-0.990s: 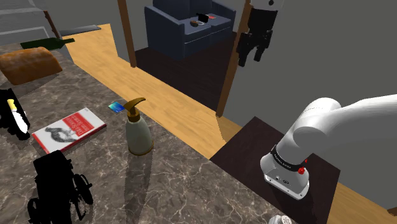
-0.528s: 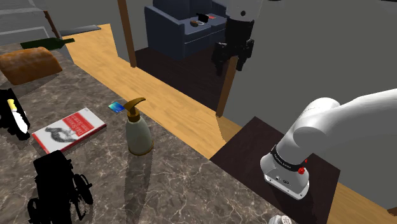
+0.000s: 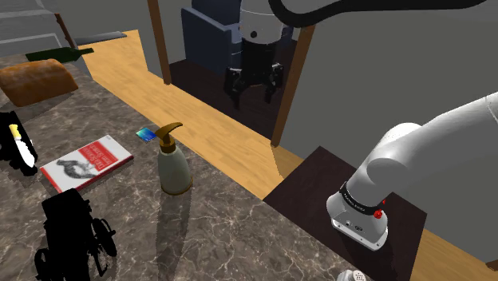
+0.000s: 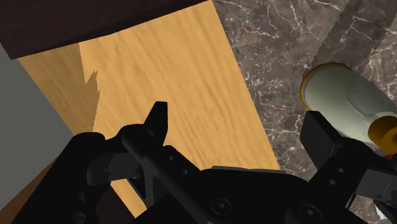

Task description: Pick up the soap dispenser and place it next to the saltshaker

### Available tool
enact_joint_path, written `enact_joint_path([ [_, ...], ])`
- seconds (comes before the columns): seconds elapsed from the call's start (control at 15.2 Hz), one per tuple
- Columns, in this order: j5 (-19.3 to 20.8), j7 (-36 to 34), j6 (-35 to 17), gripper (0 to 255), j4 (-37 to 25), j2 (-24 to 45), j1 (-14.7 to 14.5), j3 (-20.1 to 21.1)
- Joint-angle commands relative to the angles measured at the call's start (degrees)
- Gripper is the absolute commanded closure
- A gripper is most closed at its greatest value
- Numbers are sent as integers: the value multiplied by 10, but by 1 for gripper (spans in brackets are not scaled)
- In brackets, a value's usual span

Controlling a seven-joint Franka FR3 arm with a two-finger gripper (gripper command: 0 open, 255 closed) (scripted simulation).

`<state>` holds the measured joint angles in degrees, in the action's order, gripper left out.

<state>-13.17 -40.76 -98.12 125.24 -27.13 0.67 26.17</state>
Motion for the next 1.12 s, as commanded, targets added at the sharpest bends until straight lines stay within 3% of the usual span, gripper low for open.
enact_joint_path([
  [0.0, 4, -48, -23, 0, -15, 32, 5, 30],
  [0.33, 50, -172, -67, 0, -83, 142, 22, 103],
  [0.59, 123, -285, -87, 0, -155, 251, 24, 152],
  [0.79, 194, -371, -86, 0, -221, 343, 4, 168],
  [1.06, 282, -466, -64, 0, -329, 463, -55, 156],
])
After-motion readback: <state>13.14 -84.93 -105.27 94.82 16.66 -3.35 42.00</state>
